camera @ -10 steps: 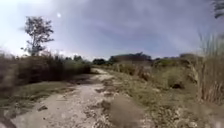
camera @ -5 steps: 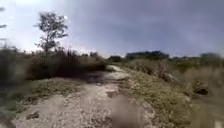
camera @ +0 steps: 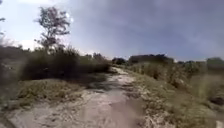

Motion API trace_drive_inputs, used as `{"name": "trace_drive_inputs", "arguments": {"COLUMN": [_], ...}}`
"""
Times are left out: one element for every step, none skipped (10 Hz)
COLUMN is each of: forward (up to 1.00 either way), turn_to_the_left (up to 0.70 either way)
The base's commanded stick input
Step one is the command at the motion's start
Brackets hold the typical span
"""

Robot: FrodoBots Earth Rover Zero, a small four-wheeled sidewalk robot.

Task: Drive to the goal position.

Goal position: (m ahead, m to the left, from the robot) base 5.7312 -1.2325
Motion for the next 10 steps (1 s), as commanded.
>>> {"name": "trace_drive_inputs", "arguments": {"forward": [0.85,0.85,0.85,0.85,0.85,0.85,0.85,0.85,0.85,0.85], "turn_to_the_left": [0.00,0.00,0.00,0.00,0.00,0.00,0.00,0.00,0.00,0.00]}}
